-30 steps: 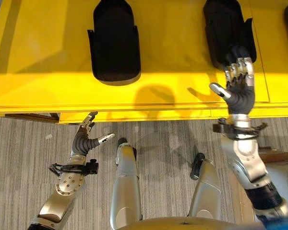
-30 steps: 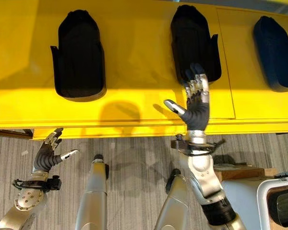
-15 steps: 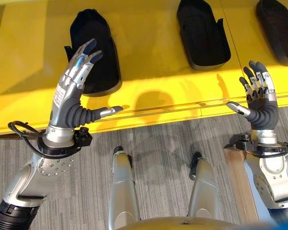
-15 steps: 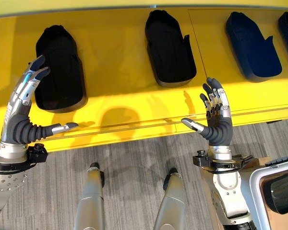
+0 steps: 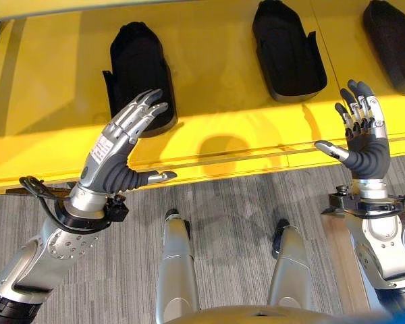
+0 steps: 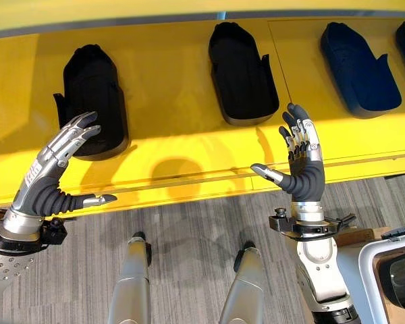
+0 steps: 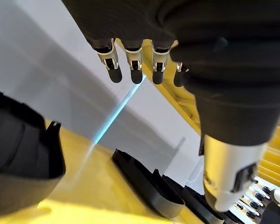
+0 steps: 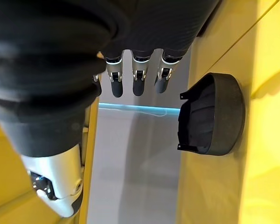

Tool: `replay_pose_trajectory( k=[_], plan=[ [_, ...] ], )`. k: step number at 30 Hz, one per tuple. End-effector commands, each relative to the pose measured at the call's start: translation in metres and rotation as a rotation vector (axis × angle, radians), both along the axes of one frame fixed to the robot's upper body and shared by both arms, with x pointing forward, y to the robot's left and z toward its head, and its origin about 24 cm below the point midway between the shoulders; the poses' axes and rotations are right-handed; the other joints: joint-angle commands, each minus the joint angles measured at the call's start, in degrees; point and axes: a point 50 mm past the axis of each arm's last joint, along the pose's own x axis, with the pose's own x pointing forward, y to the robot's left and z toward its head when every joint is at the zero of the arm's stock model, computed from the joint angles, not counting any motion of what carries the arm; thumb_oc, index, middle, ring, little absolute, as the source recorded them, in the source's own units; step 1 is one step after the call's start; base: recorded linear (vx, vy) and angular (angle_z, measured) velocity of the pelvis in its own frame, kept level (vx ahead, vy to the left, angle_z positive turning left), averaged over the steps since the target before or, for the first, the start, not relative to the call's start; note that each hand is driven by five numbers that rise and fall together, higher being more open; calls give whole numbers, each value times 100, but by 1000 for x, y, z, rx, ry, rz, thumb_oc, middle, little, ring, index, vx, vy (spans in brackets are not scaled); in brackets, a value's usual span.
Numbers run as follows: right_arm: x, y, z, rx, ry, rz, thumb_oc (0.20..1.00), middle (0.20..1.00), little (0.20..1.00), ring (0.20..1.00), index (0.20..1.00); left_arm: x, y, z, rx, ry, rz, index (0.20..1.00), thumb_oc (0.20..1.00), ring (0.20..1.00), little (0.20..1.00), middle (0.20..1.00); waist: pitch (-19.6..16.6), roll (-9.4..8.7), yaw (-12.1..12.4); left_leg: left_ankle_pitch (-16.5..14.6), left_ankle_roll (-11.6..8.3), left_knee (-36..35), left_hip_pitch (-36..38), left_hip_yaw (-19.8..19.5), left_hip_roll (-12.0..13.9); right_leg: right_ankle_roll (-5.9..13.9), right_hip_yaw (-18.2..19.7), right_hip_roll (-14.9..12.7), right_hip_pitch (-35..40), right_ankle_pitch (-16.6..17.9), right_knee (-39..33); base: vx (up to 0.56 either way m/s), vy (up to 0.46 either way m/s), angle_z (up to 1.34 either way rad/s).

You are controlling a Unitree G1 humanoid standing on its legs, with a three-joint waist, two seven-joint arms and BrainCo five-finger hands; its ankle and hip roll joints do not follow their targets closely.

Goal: Move parts from the plastic box to the shelf.

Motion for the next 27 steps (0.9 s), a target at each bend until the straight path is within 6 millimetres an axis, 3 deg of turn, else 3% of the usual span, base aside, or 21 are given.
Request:
replay_pose_trajectory(
  k=[1, 8, 9, 14, 17, 20, 27],
  plan=[
    [-4, -5, 5, 6, -49, -27, 1000, 1000, 1000, 1000, 1000, -2, 6, 9, -21, -90, 47, 1000, 1000, 1000, 1000, 1000, -542, -37, -21, 400, 267, -4, -203, 87, -42, -414, 230, 206, -522, 115, 523, 3, 11, -4],
    [1, -4, 1, 12, -18, -31, 1000, 1000, 1000, 1000, 1000, 19, 20, 14, -50, -150, 175, 1000, 1000, 1000, 1000, 1000, -612, -45, -111, 397, 254, 0, -232, 149, 4, -436, 280, 251, -583, 131, 503, 10, 18, -7],
    [3, -3, 0, 17, -9, -24, 1000, 1000, 1000, 1000, 1000, 30, 26, 9, -75, -124, 225, 1000, 1000, 1000, 1000, 1000, -633, -45, -141, 402, 250, -10, -224, 164, 18, -440, 307, 266, -601, 133, 502, 17, 18, -5],
    [7, -1, 0, 18, 2, -23, 1000, 1000, 1000, 1000, 1000, 46, 34, -2, -125, -46, 277, 1000, 1000, 1000, 1000, 1000, -645, -45, -175, 395, 243, 28, -231, 182, 44, -449, 334, 296, -618, 133, 510, 7, 8, -9],
    [9, 0, 1, 25, 3, -20, 1000, 1000, 1000, 1000, 1000, 52, 37, -8, -223, -3, 276, 1000, 1000, 1000, 1000, 1000, -666, -44, -197, 402, 242, 24, -235, 192, 48, -460, 356, 314, -642, 146, 501, 13, 14, -6],
    [12, 3, 0, 31, 11, -8, 1000, 1000, 1000, 1000, 1000, 60, 33, -13, -479, 62, 180, 1000, 1000, 1000, 1000, 1000, -693, -35, -243, 428, 242, 48, -275, 201, 55, -473, 381, 339, -690, 181, 501, 5, 15, -5],
    [14, 9, -3, 37, 30, 10, 1000, 1000, 1000, 1000, 1000, 73, 23, -8, -795, 95, 15, 1000, 1000, 1000, 1000, 1000, -839, -26, -327, 466, 241, 51, -400, 207, 74, -496, 408, 385, -829, 253, 488, 3, 13, -8]
  ],
)
